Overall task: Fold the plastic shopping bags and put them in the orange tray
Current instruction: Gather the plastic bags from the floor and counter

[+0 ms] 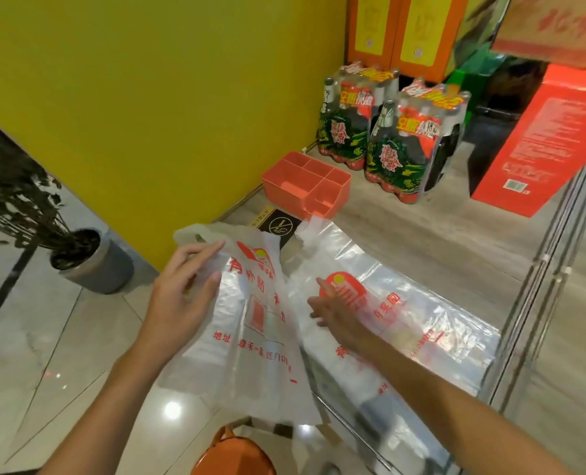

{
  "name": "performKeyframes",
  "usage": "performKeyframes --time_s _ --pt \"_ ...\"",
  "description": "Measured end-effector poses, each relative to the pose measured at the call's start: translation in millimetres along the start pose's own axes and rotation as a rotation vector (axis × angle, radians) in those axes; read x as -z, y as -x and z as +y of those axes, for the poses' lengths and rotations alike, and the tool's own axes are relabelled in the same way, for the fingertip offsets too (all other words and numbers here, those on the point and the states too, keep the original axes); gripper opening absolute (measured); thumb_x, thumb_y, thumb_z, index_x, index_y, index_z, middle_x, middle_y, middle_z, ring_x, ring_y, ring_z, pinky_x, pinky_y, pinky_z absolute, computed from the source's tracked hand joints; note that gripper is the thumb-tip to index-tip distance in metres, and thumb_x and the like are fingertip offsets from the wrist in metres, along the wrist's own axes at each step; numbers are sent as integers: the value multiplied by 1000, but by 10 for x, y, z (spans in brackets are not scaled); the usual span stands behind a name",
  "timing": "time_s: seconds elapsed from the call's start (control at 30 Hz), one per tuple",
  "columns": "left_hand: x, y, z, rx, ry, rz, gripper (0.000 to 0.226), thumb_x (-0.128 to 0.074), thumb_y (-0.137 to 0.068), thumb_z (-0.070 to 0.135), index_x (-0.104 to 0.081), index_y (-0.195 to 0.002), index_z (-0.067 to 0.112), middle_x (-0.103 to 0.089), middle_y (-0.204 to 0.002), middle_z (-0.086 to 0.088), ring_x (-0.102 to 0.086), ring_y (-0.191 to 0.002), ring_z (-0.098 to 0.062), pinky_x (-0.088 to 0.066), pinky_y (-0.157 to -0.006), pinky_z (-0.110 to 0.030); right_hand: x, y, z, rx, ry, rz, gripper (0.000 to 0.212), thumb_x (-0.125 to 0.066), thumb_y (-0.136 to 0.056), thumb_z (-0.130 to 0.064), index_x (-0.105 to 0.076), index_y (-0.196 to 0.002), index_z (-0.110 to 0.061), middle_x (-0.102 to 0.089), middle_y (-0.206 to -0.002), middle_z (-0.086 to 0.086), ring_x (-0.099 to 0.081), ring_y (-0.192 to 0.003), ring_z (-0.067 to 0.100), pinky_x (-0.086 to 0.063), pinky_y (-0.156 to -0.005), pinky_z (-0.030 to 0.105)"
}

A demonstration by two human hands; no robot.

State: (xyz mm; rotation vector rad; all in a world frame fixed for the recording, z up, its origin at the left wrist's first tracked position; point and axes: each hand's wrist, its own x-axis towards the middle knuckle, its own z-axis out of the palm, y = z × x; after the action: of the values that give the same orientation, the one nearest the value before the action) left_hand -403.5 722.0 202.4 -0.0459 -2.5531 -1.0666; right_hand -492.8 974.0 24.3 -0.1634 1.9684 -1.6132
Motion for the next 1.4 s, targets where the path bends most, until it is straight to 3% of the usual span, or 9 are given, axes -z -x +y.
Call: performKeyframes --time_s 0.13,0.23,0.33,0.5,0.6,0.77,1.03,1.2,1.4 --pt "105 31 -11 11 -16 25 44 -64 -95 16 -58 -139 21 -51 -124 19 -53 -119 -10 -47 -92 -16 -430 -63 -231 -270 -411 -227 77 -62 -90 -63 -25 -150 -32 -57 -137 6 -64 -117 28 -54 -100 44" --pt "217 67 -44 2 -14 62 42 -65 -98 17 -58 -139 17 -54 -122 12 -54 -119 -13 -49 -92 -24 -391 -109 -335 -190 -521 -152 74 -77 -88 -27 -35 -149 -28 -64 -128 9 -71 -106 26 -59 -86 39" --pt "227 141 -25 35 36 108 42 -65 -97 17 -59 -138 16 -55 -121 2 -55 -115 -10 -50 -84 -19 -140 -145 -540 -1 -347 -11 57 -73 -91 -15 -51 -141 -31 -63 -119 2 -69 -98 14 -55 -70 17" --pt "-119 381 26 142 191 130 44 -63 -94 14 -59 -137 23 -53 -122 8 -56 -112 -10 -54 -76 -21 591 -110 -788 249 70 101 37 -71 -93 -15 -68 -128 -29 -61 -123 -26 -57 -112 -3 -44 -90 14" --pt "-560 590 -50 248 301 83 45 -64 -94 3 -61 -134 24 -54 -120 12 -58 -98 -13 -58 -73 -30 1068 -156 -724 255 210 116 32 -69 -93 -8 -72 -121 -25 -69 -119 -14 -66 -105 10 -51 -91 27" --pt "-1385 887 -230 623 477 -143 43 -65 -94 3 -63 -127 30 -64 -115 4 -69 -86 -10 -56 -80 -25 1631 -341 -434 135 511 114 33 -68 -92 1 -70 -121 -16 -64 -129 1 -57 -95 0 -41 -78 9" --pt "-2102 1129 -282 870 589 -616 38 -61 -99 12 -52 -135 19 -72 -103 -23 -69 -79 -22 -58 -75 -30 1887 -704 118 53 770 140 45 -52 -91 15 -69 -125 -10 -63 -130 13 -59 -121 30 -42 -98 24" --pt "-2162 1123 -272 668 284 -725 36 -58 -102 29 -54 -137 27 -70 -117 -1 -66 -97 -8 -52 -80 -18 1716 -662 321 128 840 239 54 -58 -89 1 -57 -140 -18 -50 -146 8 -41 -137 30 -27 -115 39" --pt "-2269 872 -423 -92 -182 -480 42 -46 -103 37 -51 -144 28 -41 -152 7 -36 -144 -16 -36 -115 -33 1351 -100 637 441 877 408 49 -63 -95 -21 -54 -142 -11 -48 -150 11 -44 -138 29 -36 -115 49"
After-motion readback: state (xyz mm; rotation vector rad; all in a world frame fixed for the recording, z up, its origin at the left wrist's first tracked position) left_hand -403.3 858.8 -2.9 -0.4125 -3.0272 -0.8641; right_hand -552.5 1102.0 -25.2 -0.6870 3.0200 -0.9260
